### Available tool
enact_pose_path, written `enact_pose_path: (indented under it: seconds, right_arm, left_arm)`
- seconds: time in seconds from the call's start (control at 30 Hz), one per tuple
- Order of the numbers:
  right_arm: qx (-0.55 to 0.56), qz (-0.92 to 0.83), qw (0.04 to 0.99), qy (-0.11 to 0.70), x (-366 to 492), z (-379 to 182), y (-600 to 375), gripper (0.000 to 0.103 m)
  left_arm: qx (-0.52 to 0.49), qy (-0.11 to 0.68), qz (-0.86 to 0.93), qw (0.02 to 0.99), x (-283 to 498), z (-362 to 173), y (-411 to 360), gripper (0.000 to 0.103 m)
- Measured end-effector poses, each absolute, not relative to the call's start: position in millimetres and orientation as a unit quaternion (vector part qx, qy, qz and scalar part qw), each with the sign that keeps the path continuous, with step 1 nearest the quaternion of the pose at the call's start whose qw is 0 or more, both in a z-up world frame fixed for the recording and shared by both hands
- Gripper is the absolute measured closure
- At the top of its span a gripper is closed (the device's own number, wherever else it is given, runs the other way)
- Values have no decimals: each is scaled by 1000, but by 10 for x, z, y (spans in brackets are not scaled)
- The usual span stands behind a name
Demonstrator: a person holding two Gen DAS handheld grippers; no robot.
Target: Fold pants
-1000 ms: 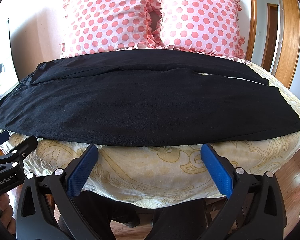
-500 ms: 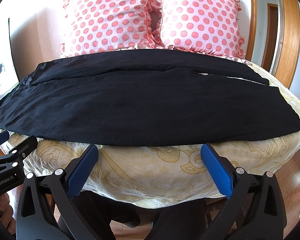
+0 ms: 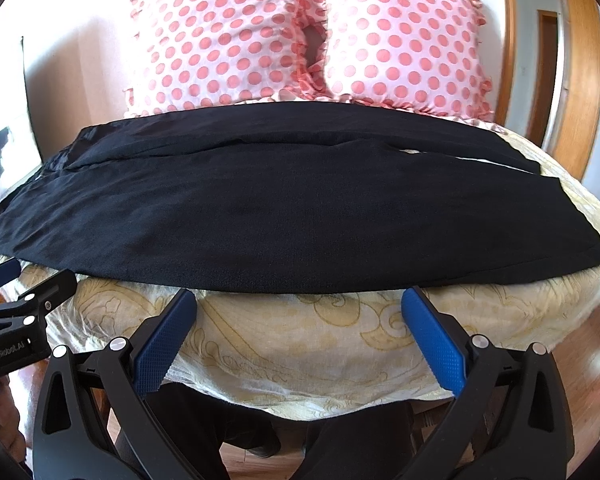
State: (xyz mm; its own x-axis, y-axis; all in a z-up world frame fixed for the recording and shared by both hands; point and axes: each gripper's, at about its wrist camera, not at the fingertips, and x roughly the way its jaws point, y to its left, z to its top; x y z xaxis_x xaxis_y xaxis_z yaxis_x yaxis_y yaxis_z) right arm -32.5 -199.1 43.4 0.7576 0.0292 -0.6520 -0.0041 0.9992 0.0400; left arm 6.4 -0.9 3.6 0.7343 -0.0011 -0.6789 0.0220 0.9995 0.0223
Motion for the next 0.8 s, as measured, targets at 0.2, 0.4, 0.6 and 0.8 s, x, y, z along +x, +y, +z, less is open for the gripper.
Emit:
enact_pose_path:
  seconds: [0.2,0.4,0.6,0.8]
  right_arm:
    - [76,27,943,322,-268,806,-2513,1]
    - [118,-45,938,322,466,1362,-3421,1]
    - [167,-198,889,378,1815,1223,-4546,1]
    - [222,-280,834,422,2808,887,-5235,25]
  left_arm:
    - [25,351,-35,935,30,173,55,2]
    - [-33,306,-65,949,263,582,217,2]
    - [0,289,-36,957,630,682,48,2]
    - [30,296,-31,954,931,623,-45,2]
